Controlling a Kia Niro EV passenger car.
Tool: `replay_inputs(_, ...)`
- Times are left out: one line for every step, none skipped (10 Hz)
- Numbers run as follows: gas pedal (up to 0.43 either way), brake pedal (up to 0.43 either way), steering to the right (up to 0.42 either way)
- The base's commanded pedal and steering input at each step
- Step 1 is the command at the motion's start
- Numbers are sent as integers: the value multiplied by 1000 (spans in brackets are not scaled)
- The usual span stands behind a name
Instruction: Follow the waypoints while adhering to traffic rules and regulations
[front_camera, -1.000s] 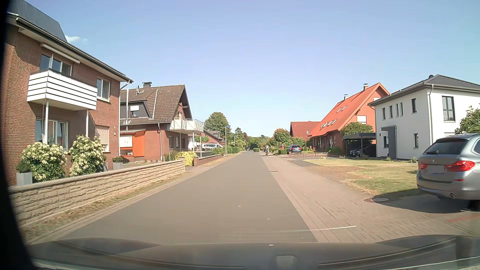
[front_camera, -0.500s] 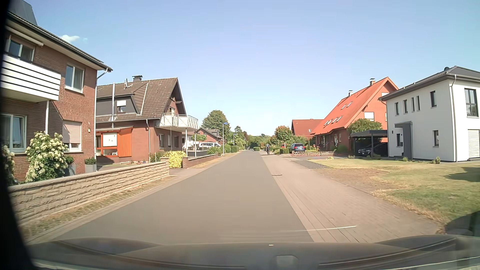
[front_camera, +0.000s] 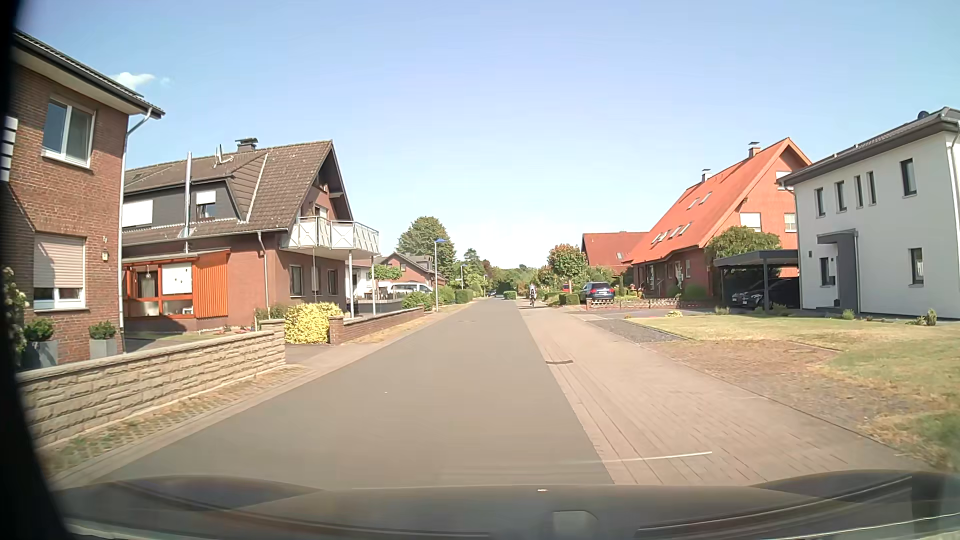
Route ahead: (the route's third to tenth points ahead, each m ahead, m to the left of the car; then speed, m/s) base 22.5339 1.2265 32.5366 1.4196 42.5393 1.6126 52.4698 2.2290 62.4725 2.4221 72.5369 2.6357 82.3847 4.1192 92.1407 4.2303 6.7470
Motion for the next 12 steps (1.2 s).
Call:
replay_inputs(39, 6, 3)
replay_inputs(39, 6, -1)
replay_inputs(39, 6, -4)
replay_inputs(39, 6, -3)
replay_inputs(39, 6, -1)
replay_inputs(39, 6, -1)
replay_inputs(39, 6, -2)
replay_inputs(39, 6, -3)
replay_inputs(39, 6, -6)
replay_inputs(28, 6, -5)
replay_inputs(0, 6, -3)
replay_inputs(0, 6, -1)
